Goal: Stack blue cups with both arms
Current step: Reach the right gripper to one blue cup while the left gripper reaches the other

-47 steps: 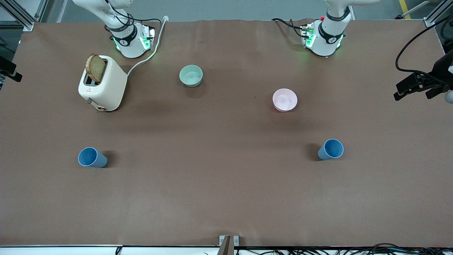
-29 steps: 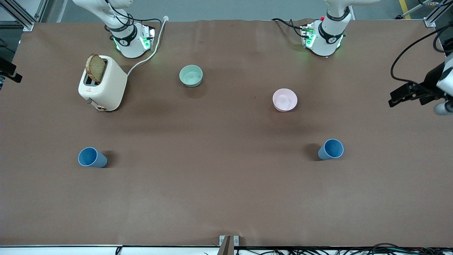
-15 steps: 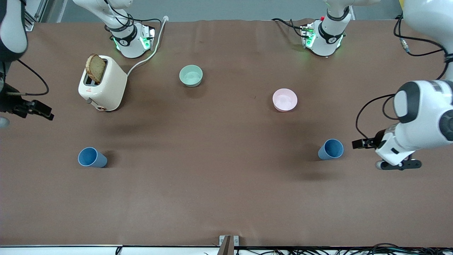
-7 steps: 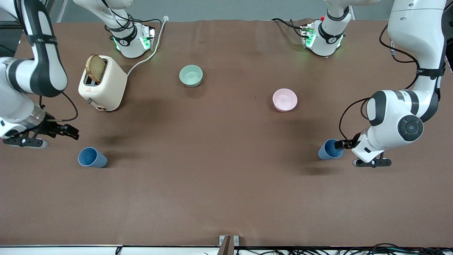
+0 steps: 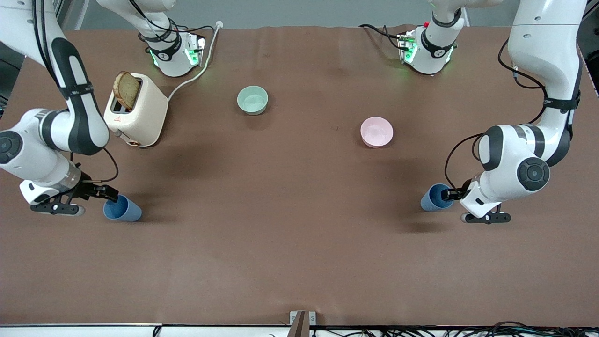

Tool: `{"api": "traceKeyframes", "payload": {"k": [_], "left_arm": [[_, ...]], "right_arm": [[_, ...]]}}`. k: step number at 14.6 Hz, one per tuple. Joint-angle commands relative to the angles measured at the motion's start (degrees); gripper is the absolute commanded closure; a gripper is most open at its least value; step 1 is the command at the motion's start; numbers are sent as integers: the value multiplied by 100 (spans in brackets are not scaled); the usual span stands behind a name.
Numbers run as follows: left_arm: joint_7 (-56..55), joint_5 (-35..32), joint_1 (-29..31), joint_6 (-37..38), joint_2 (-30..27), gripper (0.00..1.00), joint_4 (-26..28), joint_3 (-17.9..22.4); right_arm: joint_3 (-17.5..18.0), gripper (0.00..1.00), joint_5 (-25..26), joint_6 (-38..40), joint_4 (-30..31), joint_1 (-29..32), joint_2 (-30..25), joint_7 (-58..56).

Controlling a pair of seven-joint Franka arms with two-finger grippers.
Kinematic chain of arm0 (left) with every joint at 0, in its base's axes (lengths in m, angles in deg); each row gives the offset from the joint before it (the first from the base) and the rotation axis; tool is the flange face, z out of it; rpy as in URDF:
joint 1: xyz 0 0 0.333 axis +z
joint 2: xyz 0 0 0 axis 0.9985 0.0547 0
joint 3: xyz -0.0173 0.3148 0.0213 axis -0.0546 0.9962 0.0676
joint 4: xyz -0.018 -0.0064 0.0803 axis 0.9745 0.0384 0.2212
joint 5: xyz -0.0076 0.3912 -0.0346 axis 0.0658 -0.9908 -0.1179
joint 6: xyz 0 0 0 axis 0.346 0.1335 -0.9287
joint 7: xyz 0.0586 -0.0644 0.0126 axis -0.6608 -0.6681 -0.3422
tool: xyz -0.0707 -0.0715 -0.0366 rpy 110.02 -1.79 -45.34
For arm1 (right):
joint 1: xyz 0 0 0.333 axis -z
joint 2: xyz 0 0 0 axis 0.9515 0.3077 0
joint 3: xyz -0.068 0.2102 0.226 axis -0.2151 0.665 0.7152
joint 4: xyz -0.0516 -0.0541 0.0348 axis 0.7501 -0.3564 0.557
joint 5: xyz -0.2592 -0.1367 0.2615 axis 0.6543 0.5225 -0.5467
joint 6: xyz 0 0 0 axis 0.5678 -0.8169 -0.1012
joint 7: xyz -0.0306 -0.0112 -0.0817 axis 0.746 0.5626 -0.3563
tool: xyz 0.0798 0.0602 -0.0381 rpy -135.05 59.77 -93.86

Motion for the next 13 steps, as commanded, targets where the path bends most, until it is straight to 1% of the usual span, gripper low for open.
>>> {"api": "traceKeyframes", "payload": {"k": [1,2,3,4,6,7,8,10,11,13], "left_arm": [[48,-97,-19,-33,59,77,-100,-2],[48,-97,-19,-33,59,87,-100,-2],[57,-97,-19,-33,59,96,-100,-11],[57,-97,-19,-33,59,99,-100,-11],[57,-97,-19,-33,59,99,-108,-11],[57,-105,-19,-24,50,99,-196,-2],[66,-105,-19,11,33,99,-353,-2],[48,-105,-19,64,-11,99,-652,-11],[48,-114,-46,186,-46,99,-775,-72],[118,-114,-81,659,-99,100,-1205,-422]], "right_arm": [[40,12,-1,-169,-134,69,225,71],[40,19,-1,-221,-143,61,243,71],[40,28,-1,-265,-152,61,304,71],[40,43,-1,-318,-161,78,356,71],[40,78,-1,-485,-152,96,436,80],[40,89,-1,-477,-152,87,436,88],[40,95,-1,-451,-152,70,436,141],[40,99,-1,-424,-152,43,419,325],[40,100,-1,-415,-152,26,418,378],[48,100,-1,-259,-178,17,349,405]]}}
